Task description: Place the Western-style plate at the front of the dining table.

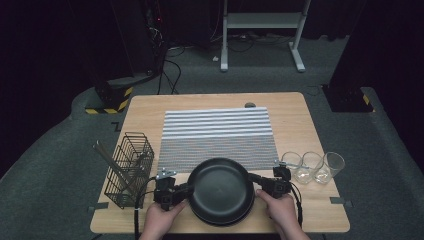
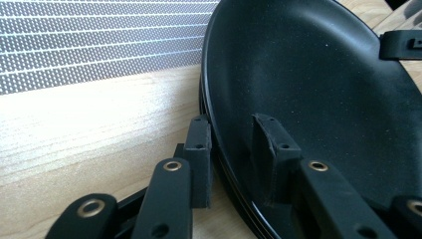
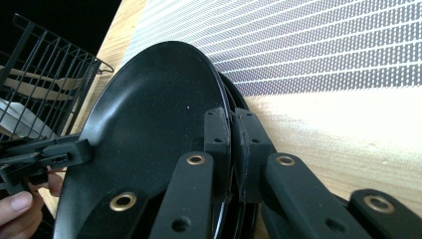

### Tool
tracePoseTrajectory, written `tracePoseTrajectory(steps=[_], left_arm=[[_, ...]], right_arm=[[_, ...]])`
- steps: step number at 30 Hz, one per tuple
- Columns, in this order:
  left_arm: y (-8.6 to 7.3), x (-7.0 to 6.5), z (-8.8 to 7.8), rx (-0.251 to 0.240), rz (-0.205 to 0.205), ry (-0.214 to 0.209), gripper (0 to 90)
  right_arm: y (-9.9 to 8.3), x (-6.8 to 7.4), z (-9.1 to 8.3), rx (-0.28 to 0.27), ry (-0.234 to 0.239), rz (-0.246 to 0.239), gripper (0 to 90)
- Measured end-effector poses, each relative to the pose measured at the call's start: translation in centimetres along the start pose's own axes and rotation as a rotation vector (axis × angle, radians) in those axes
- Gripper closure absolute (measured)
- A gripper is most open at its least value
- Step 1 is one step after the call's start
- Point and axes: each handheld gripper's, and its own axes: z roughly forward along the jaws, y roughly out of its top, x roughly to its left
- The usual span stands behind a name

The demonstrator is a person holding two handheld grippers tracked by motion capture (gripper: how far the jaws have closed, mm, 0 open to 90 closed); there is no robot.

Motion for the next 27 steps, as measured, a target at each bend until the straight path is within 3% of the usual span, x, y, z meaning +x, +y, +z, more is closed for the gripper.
tracePoseTrajectory(steps=[10,27], left_arm=[[0.5,0.1,0.4,-0.001,-0.001,0.004,69.7],[1.5,0.6,0.8,-0.015,-0.005,0.008,70.2]], right_arm=[[0.4,0.0,0.0,-0.016,0.003,-0.015,85.4],[2.1,0.7,0.6,-0.023,-0.043,-0.068,85.2]])
